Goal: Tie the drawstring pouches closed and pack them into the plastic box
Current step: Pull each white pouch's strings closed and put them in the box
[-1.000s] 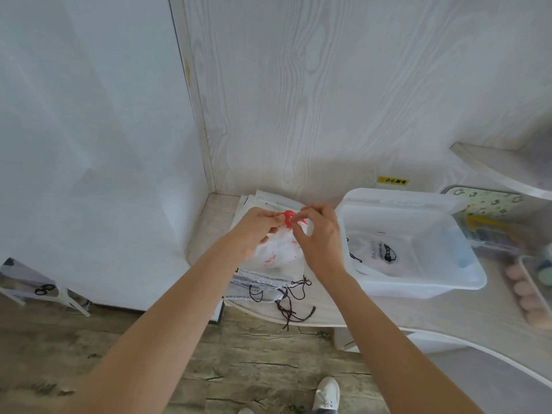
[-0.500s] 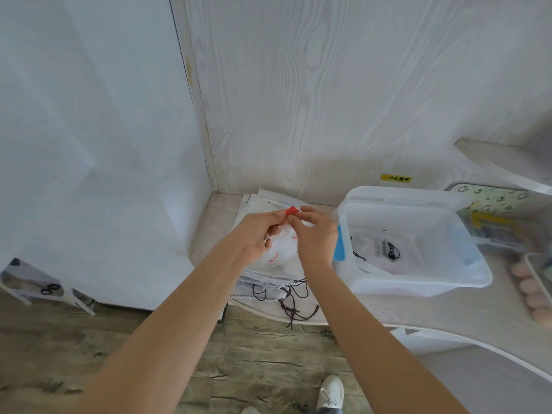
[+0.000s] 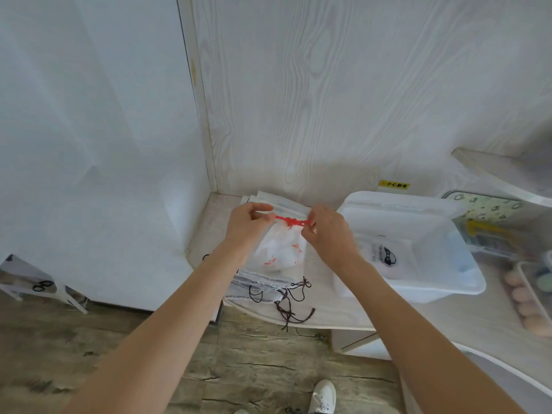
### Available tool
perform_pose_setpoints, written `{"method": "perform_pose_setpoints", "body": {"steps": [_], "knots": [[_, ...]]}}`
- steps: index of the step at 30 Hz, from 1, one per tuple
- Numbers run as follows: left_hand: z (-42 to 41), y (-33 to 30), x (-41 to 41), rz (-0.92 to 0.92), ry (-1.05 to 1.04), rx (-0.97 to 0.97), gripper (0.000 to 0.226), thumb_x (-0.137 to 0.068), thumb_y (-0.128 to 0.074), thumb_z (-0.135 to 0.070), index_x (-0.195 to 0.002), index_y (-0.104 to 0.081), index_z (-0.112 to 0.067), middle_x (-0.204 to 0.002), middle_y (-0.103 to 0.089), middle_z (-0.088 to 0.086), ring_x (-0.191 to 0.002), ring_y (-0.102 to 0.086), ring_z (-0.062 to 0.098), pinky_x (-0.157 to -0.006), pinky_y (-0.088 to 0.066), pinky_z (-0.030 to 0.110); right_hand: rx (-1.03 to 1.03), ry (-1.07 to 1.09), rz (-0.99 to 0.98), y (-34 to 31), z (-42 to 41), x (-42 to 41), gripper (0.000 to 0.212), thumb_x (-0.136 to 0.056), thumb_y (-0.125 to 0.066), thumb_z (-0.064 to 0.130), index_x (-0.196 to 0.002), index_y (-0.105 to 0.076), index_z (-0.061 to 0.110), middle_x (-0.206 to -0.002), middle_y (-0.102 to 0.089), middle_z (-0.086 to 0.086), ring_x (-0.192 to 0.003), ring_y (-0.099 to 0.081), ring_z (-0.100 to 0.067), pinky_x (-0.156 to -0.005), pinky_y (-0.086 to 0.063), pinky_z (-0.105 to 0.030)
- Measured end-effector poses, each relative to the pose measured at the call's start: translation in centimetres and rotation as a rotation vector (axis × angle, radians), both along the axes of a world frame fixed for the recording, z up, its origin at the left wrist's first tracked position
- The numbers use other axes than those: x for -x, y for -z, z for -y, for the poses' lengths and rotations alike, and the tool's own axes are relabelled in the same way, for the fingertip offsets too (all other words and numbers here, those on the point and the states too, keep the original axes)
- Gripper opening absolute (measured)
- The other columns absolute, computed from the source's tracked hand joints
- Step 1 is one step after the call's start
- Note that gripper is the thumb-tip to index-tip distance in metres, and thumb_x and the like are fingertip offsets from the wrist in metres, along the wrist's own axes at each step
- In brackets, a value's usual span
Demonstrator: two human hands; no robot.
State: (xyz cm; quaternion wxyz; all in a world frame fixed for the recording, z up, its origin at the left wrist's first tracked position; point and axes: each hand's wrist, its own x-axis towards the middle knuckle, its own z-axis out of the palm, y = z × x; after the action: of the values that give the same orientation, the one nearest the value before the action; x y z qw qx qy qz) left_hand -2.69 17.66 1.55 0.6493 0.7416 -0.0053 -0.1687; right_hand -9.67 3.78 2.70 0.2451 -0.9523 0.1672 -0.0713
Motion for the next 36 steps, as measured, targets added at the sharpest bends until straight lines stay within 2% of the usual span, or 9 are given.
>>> {"method": "perform_pose_setpoints", "body": {"steps": [6,10,13,17,23,26,28,32,36], "knots": [[-0.1,0.6,0.0,0.09,-0.014,-0.11,0.013,-0.085,-0.061,-0.002,-0.087,-0.069,-0.012,-0.064,-0.056,-0.004,-0.052,-0.049,0.0,-0.043,-0.031,0.003,0.22,-0.051,-0.075,0.2,0.9,0.2,0.005,-0.088,-0.045,0.006,-0.09,-0.05,0.004,-0.095,-0.057,-0.015,-0.088,-0.053,-0.034,-0.066,-0.034,-0.034],[-0.1,0.2,0.0,0.254,0.272,-0.381,0.02,-0.088,-0.055,-0.013,-0.102,-0.068,-0.018,-0.086,-0.063,-0.005,-0.07,-0.053,0.005,-0.059,-0.038,0.011,-0.093,-0.026,0.026,0.7,1.5,0.4,0.007,-0.086,-0.053,0.01,-0.086,-0.057,0.004,-0.089,-0.062,-0.011,-0.085,-0.059,-0.028,-0.076,-0.05,-0.042],[0.8,0.3,0.8,0.327,0.487,-0.597,0.049,-0.082,-0.065,-0.033,-0.128,-0.051,-0.023,-0.125,-0.043,0.0,-0.122,-0.037,0.017,-0.101,-0.037,0.033,-0.316,-0.016,0.087,0.6,1.4,0.5,0.004,-0.087,-0.058,0.011,-0.084,-0.058,0.008,-0.088,-0.065,-0.007,-0.085,-0.062,-0.022,-0.078,-0.052,-0.034],[2.3,0.0,0.3,0.586,0.471,-0.751,0.036,-0.091,-0.055,-0.038,-0.115,-0.053,-0.012,-0.115,-0.053,0.01,-0.109,-0.05,0.026,-0.088,-0.044,0.039,-0.477,-0.024,0.14,0.1,1.2,0.3,0.008,-0.088,-0.06,0.013,-0.081,-0.059,0.014,-0.082,-0.067,-0.002,-0.08,-0.065,-0.017,-0.074,-0.052,-0.023],[3.7,-3.8,0.1,0.602,0.209,-0.489,0.034,-0.095,-0.047,-0.038,-0.092,-0.052,-0.004,-0.072,-0.058,0.005,-0.071,-0.061,0.026,-0.065,-0.048,0.038,-0.722,0.203,0.13,1.0,4.1,0.3,0.036,-0.091,-0.056,0.019,-0.126,-0.05,0.014,-0.117,-0.06,-0.007,-0.095,-0.054,-0.018,-0.087,-0.045,-0.036],[5.2,-6.2,0.9,0.562,0.151,-0.348,0.027,-0.097,-0.044,-0.032,-0.083,-0.051,-0.01,-0.061,-0.052,-0.005,-0.056,-0.05,0.009,-0.052,-0.038,0.017,-1.094,0.323,0.034,1.2,5.8,1.0,0.05,-0.092,-0.055,0.024,-0.138,-0.037,0.018,-0.127,-0.051,-0.007,-0.105,-0.051,-0.019,-0.087,-0.044,-0.035],[6.7,-7.5,1.3,0.509,0.135,-0.239,0.031,-0.097,-0.044,-0.034,-0.073,-0.047,-0.013,-0.061,-0.049,-0.005,-0.056,-0.048,0.014,-0.055,-0.039,0.018,-1.217,0.276,0.014,1.2,7.0,1.4,0.046,-0.093,-0.053,0.031,-0.136,-0.041,0.019,-0.127,-0.056,-0.004,-0.105,-0.057,-0.02,-0.087,-0.047,-0.037],[10.2,-8.7,1.9,0.261,0.082,0.019,0.047,-0.089,-0.048,-0.043,-0.09,-0.058,0.003,-0.086,-0.064,0.026,-0.083,-0.064,0.043,-0.078,-0.053,0.054,-1.513,0.238,0.118,0.6,10.1,2.2,0.045,-0.093,-0.052,0.03,-0.135,-0.041,0.017,-0.125,-0.059,-0.01,-0.108,-0.059,-0.028,-0.088,-0.05,-0.043],[13.8,-7.8,2.7,0.18,0.03,0.058,0.019,-0.095,-0.044,-0.027,-0.106,-0.05,-0.012,-0.096,-0.064,0.012,-0.089,-0.066,0.033,-0.076,-0.056,0.048,-1.392,0.42,0.189,0.1,14.1,4.0,0.036,-0.092,-0.046,0.009,-0.124,-0.042,0.025,-0.101,-0.057,-0.006,-0.084,-0.056,-0.022,-0.066,-0.047,-0.032]]}}
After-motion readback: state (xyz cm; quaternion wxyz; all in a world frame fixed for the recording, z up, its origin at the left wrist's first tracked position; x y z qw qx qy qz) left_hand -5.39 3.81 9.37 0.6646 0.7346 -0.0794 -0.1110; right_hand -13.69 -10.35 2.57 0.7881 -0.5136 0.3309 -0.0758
